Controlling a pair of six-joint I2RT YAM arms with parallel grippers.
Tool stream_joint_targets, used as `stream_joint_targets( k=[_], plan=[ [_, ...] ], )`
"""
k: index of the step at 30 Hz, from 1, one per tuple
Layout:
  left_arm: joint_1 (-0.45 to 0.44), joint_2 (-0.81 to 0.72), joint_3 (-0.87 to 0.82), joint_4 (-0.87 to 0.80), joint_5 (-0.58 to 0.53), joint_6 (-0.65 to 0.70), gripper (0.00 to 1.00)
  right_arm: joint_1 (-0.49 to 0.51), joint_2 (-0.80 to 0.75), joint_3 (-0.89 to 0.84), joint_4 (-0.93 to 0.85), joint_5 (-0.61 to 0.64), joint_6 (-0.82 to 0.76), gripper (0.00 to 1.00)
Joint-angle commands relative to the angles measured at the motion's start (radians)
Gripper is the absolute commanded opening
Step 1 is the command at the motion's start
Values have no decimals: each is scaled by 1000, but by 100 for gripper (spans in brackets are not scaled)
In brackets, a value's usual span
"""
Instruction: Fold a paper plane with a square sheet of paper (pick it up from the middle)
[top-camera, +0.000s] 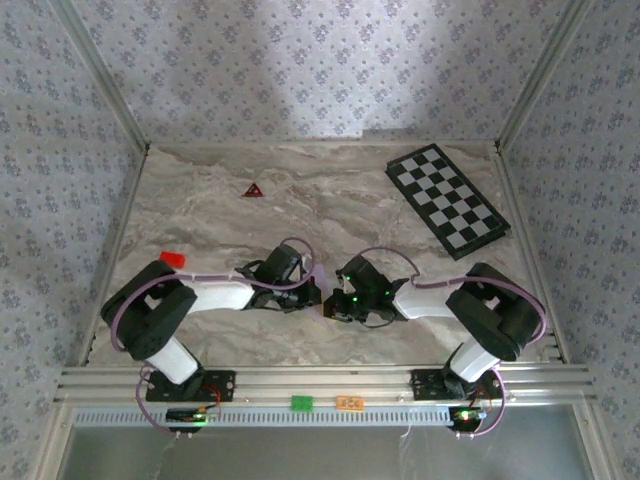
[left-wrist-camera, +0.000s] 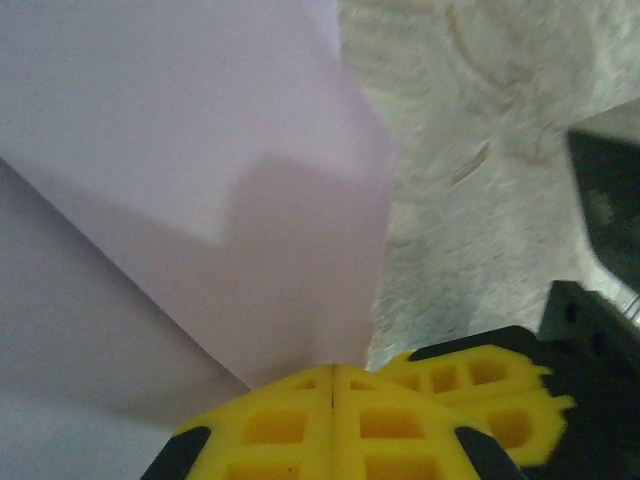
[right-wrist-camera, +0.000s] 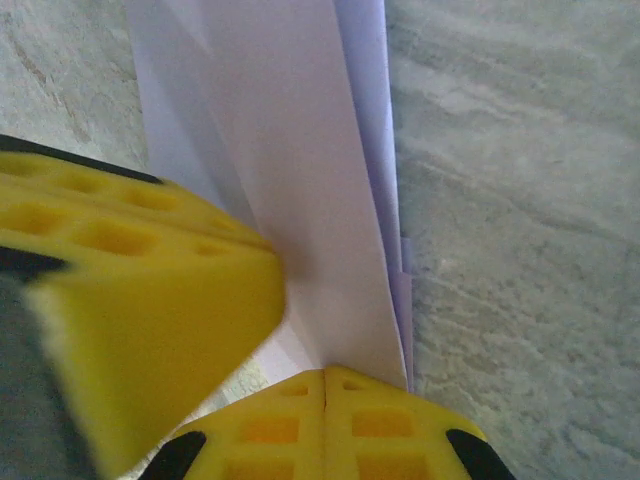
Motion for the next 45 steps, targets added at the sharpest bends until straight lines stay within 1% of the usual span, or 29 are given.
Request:
stream_joint_targets(
  k=[1, 3, 5, 8, 11, 16, 20, 27, 29, 33, 38, 45],
  plan=[
    [-6, 45, -11, 73, 36, 1, 0, 14, 42, -49, -139, 45, 8, 0],
    [-6, 57, -12, 52, 4, 0, 0, 15, 44, -54, -137, 47, 8, 0],
    [-3, 63, -2, -31, -55, 18, 0, 16, 49, -54, -135, 45, 8, 0],
    [19, 62, -27, -38, -84, 24, 0, 17, 56, -54, -134, 45, 7, 0],
    [59, 67, -39, -27, -81, 37, 0, 18, 63, -54, -134, 46, 4, 0],
    [128, 71, -38, 8, -40, 63, 0, 20, 68, -54, -134, 46, 0, 0],
    [169, 84, -8, 2, -11, 84, 0, 21, 74, -54, -137, 46, -2, 0],
    [250, 98, 38, -40, -5, 104, 0, 25, 77, -54, -139, 41, -9, 0],
    [278, 105, 52, -40, 13, 105, 0, 25, 76, -55, -139, 39, -10, 0],
    [313, 109, 90, -61, 34, 111, 0, 27, 74, -54, -142, 38, -12, 0],
    [348, 132, 138, -137, 11, 138, 0, 28, 70, -56, -145, 38, -13, 0],
    [392, 117, 147, -144, 21, 153, 0, 23, 59, -54, -159, 33, -25, 0]
  ],
)
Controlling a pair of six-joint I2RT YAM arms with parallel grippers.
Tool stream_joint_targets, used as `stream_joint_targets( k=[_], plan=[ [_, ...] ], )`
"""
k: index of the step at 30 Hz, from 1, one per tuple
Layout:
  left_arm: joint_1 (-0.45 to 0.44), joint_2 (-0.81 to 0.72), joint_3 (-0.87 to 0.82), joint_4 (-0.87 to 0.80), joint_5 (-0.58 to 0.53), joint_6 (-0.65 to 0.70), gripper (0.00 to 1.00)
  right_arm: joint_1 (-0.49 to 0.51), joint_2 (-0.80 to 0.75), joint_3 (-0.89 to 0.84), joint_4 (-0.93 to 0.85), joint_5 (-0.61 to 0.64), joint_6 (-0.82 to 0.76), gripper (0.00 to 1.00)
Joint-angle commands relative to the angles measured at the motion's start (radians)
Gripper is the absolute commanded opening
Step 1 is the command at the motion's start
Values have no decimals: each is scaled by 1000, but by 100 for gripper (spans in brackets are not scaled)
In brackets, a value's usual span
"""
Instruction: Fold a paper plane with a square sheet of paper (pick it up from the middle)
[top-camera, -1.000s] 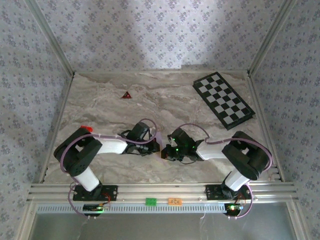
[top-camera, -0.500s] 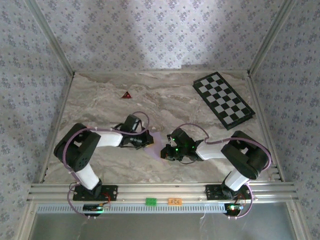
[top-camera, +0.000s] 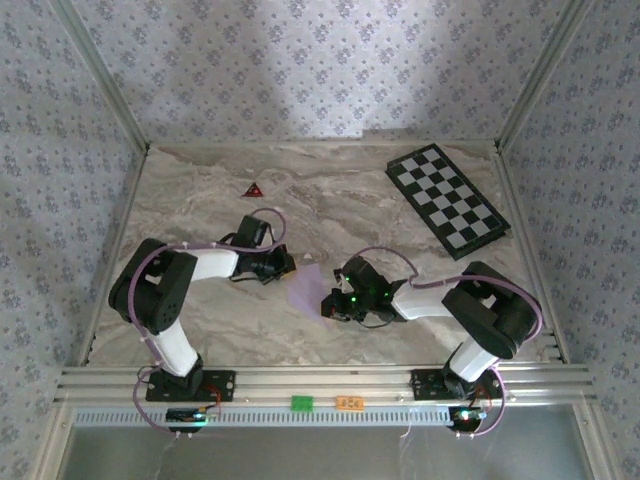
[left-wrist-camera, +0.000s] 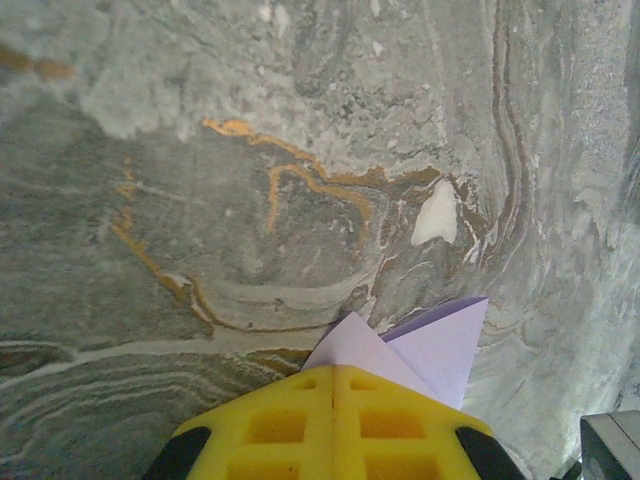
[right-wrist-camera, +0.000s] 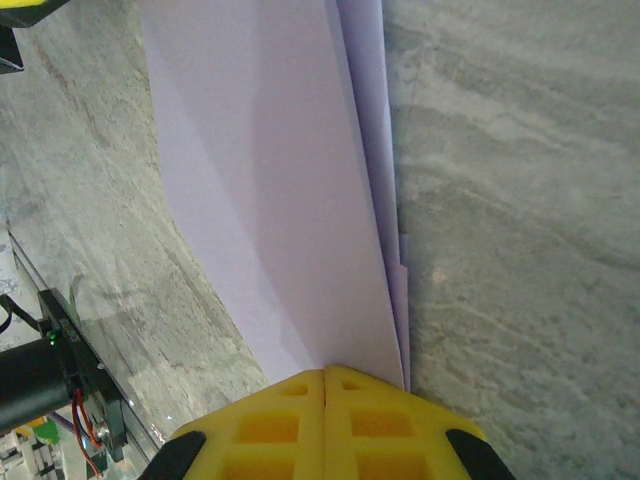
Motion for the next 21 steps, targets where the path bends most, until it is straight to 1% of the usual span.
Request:
stream_joint_targets(
  k=[1, 4, 7, 11, 17, 21],
  plan=[
    [33, -14, 28, -57, -62, 37, 0, 14, 36, -49, -220, 32, -24, 0],
    [33, -60, 47, -89, -77, 51, 0, 10, 28, -46, -227, 32, -31, 0],
    [30, -105, 59, -110, -68, 53, 0, 5, 24, -44, -226, 29, -33, 0],
    [-8, -179, 41, -107, -74, 46, 0, -5, 16, -42, -234, 29, -37, 0],
    [-122, -158, 2, -54, -46, 55, 0, -16, 16, -37, -239, 18, -45, 0],
    [-161, -104, -12, -22, -55, 45, 0, -19, 15, -25, -233, 12, -44, 0]
  ],
)
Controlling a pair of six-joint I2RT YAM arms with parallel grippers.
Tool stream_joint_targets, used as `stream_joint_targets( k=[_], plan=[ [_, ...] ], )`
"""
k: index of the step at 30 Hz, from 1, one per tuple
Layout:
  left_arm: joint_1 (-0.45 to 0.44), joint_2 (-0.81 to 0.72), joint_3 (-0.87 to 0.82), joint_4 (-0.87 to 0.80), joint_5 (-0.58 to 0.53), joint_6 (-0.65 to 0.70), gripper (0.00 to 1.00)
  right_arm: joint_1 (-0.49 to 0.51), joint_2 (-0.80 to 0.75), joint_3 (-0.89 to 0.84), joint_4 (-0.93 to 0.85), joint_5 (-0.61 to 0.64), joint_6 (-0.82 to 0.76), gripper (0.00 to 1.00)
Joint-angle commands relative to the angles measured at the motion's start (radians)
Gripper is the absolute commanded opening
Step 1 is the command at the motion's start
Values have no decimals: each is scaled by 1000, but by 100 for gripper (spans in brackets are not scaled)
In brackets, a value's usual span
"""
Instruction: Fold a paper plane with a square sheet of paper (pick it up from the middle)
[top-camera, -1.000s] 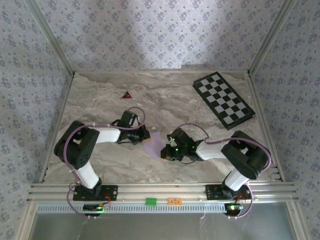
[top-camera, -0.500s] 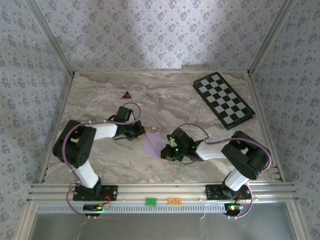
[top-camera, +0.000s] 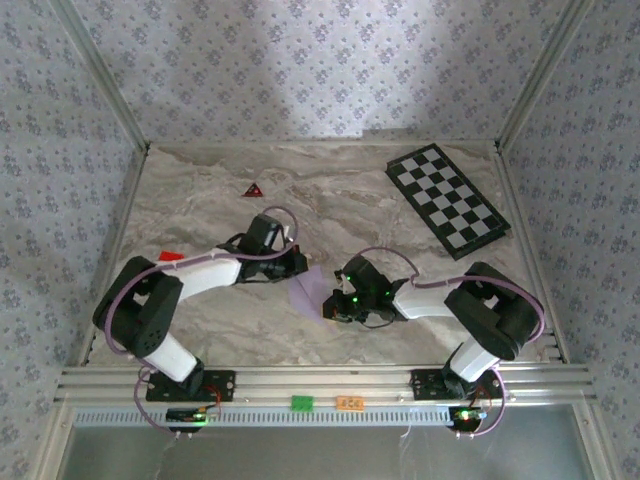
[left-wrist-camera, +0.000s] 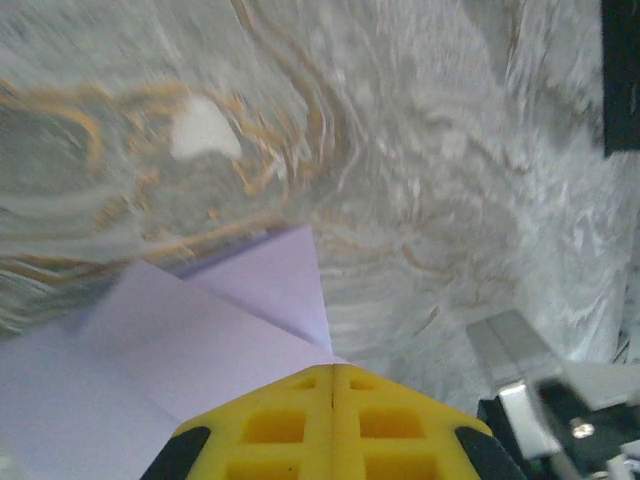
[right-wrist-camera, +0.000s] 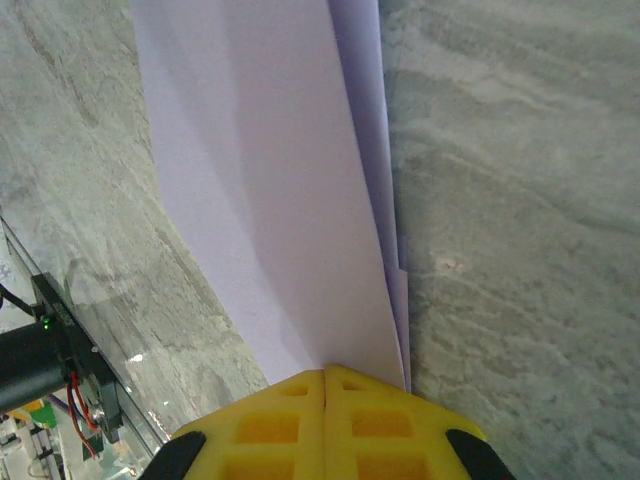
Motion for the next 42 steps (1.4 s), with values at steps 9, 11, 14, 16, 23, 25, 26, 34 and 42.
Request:
stream_joint_targets(
  k=[9, 11, 14, 16, 23, 25, 26, 34, 42],
  plan=[
    [-8, 125, -50, 31, -21, 29, 0, -8, -12, 119, -283, 17, -61, 0],
    [-7, 134, -54, 31, -21, 30, 0, -3, -9, 157, -279, 16, -59, 0],
    [-6, 139, -65, 45, -22, 26, 0, -4, 20, 199, -263, 26, -52, 0],
    [-6, 143, -68, 46, -22, 28, 0, -7, 63, 223, -259, 30, -51, 0],
    [-3, 150, -68, 47, -26, 27, 0, -12, 169, 199, -205, 13, -43, 0],
    [2, 157, -69, 49, -26, 25, 0, -11, 148, 166, -176, -7, -39, 0],
    [3, 160, -70, 52, -22, 24, 0, -8, 131, 151, -177, -13, -40, 0],
    [13, 170, -83, 54, -29, 21, 0, 2, 1, 29, -168, -21, -24, 0],
    [19, 172, -83, 55, -23, 17, 0, 36, -93, -47, -182, -5, -8, 0]
  ],
)
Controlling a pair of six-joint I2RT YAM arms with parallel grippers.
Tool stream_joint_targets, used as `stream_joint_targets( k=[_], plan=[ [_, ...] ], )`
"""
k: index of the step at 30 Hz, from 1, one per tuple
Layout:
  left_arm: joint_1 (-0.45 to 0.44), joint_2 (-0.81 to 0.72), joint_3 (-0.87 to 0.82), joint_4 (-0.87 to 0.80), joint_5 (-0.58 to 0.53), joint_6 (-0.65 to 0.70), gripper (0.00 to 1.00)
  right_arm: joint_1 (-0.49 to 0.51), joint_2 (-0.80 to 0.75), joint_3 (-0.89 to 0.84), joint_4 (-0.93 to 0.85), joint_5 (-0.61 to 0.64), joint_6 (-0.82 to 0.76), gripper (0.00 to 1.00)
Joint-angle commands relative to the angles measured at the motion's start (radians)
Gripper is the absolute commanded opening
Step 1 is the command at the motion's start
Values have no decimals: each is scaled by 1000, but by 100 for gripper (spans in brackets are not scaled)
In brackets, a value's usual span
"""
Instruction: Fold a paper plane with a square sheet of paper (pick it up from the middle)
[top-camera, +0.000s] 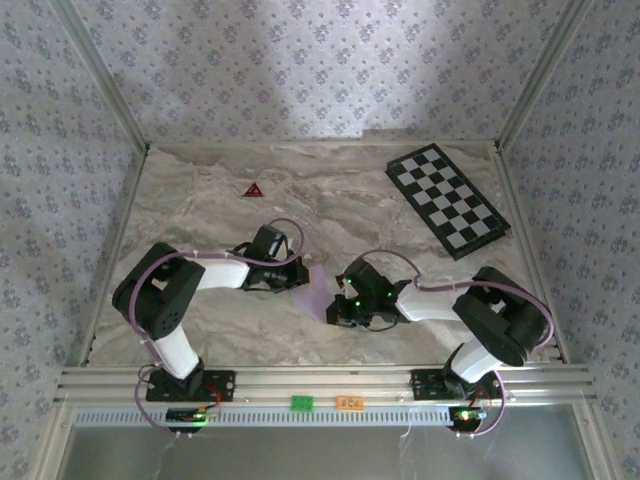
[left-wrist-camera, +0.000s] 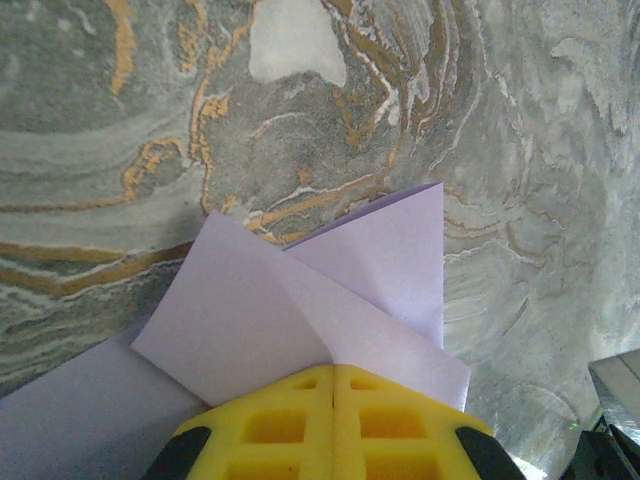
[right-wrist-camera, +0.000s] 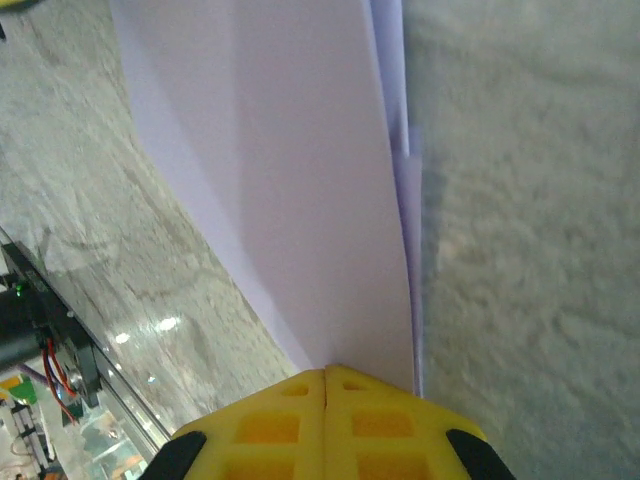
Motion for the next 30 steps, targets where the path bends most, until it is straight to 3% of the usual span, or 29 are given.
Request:
stream_joint_targets(
  k=[1, 4, 8, 12, 19, 30],
  plan=[
    [12, 42, -32, -62, -64, 9, 0, 13, -50, -36, -92, 14, 21, 0],
    [11, 35, -26, -60, -51, -2, 0, 5, -141, -46, -116, 59, 42, 5],
    [12, 31, -12, -65, -41, -25, 0, -17, -240, -60, -158, 114, 100, 26],
    [8, 33, -5, -69, -41, -45, 0, -17, -296, -82, -172, 139, 163, 33],
    [7, 37, -5, -57, -42, -67, 0, 6, -307, -155, -104, 145, 301, 33],
    [7, 36, 1, -60, -36, -66, 0, 42, -177, -125, 6, 71, 304, 32]
  ],
)
